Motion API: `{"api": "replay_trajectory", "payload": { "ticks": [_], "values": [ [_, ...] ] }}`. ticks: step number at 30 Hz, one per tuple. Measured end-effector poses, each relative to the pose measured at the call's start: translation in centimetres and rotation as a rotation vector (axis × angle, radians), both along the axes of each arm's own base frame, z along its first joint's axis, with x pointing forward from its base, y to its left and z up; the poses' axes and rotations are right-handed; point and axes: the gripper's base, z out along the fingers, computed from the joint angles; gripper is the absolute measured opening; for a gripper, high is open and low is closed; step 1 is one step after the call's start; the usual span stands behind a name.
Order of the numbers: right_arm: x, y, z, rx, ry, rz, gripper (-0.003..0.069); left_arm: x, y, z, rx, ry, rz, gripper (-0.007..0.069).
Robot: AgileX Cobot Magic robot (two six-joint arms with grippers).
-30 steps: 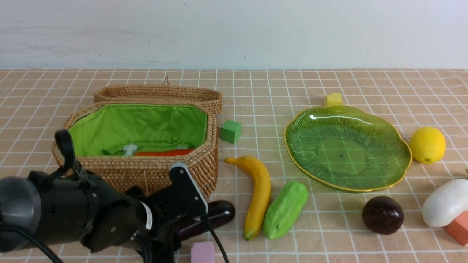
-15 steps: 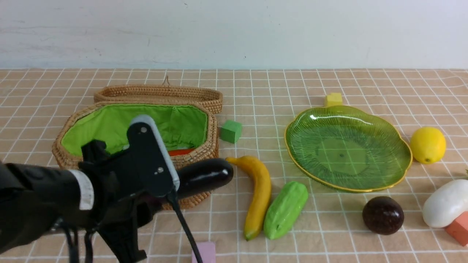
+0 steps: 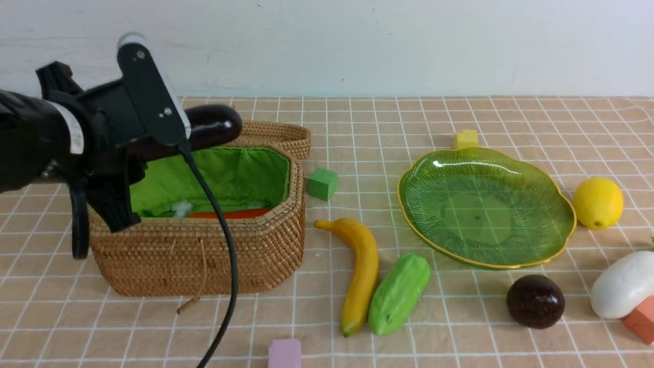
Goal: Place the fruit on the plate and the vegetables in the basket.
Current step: Use the left arm to grab an eggplant and put it into the left basket, then take a chayote with your right arm and place it on the basket on the left.
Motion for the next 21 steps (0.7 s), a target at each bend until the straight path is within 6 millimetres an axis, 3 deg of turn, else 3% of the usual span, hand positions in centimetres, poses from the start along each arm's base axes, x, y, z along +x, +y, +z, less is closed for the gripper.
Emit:
{"api": "replay_trajectory", "payload": {
  "ticks": [2,6,8,12,16,19,20,21],
  "values": [
    [0.0,0.0,-0.1,-0.008,0.007,0.001,0.0034,1.5,0.0,-1.9,0.062,0.037,-0.010,0.0353],
    [0.0,0.0,-0.2,-0.019,0.017,0.003,0.0037,2.1,0.0,-2.7,0.070,0.048,-0.008,0.0483],
    [0.0,0.0,-0.3,-0.023,0.021,0.004,0.0038,2.2,-0.1,-2.7,0.038,0.040,0.013,0.0610],
    [0.0,0.1,-0.5,-0.023,0.055,-0.002,0.0038,1.8,-0.1,-2.1,-0.073,0.027,0.095,0.0657],
    [0.9,0.6,-0.7,-0.078,0.145,-0.035,0.0041,-0.3,-1.4,0.0,-0.433,0.023,0.257,0.0566],
    [2.2,1.4,-0.7,-0.159,0.216,-0.078,0.0046,-2.9,-2.9,2.2,-0.750,0.053,0.353,0.0385],
    [2.4,1.6,-0.8,-0.171,0.226,-0.082,0.0046,-3.1,-3.0,2.3,-0.769,0.056,0.357,0.0370],
    [3.3,2.2,-0.9,-0.220,0.255,-0.105,0.0047,-4.6,-3.7,3.4,-0.876,0.078,0.371,0.0255]
  ]
}}
